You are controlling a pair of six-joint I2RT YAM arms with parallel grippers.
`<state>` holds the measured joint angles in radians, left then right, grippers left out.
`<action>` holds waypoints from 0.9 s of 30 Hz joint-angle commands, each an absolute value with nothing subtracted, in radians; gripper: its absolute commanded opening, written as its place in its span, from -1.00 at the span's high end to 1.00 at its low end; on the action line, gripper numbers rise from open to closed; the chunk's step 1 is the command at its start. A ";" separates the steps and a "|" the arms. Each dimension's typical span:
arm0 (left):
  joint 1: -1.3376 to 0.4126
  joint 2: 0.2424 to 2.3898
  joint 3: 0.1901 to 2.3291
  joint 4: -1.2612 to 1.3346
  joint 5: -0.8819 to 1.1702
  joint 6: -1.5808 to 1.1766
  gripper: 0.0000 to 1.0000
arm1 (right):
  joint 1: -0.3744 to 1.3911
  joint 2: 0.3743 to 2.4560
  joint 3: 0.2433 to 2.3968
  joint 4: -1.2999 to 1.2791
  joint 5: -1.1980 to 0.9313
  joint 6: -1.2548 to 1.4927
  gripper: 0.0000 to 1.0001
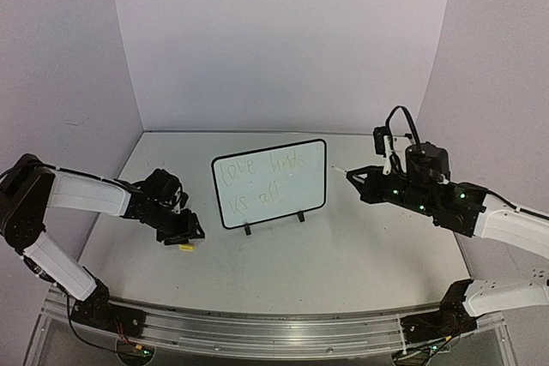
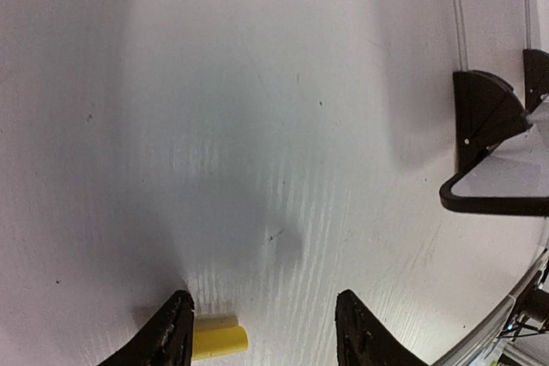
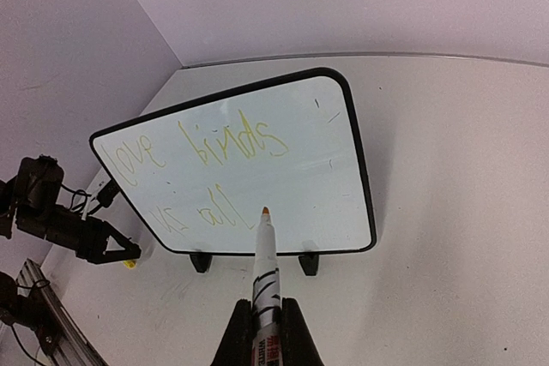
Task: Write a sentence on the whiteboard
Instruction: Move the pen cap to the corner of the board, then pick up the pen cap from the corner of the board.
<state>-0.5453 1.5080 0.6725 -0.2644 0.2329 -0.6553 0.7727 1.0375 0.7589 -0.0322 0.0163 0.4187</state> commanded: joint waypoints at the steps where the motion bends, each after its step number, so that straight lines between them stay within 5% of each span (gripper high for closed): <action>1: -0.601 1.462 0.614 -0.312 0.223 -0.690 -0.11 | 0.767 1.016 0.762 -0.028 0.036 0.426 1.00; 27: -0.719 1.343 0.567 -0.498 0.054 -0.715 -0.10 | 0.767 0.976 0.735 -0.029 0.038 0.446 1.00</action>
<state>-0.7061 1.3312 0.5571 -0.4023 0.0966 -0.7241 0.7727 1.0001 0.7427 -0.0322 0.0185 0.4384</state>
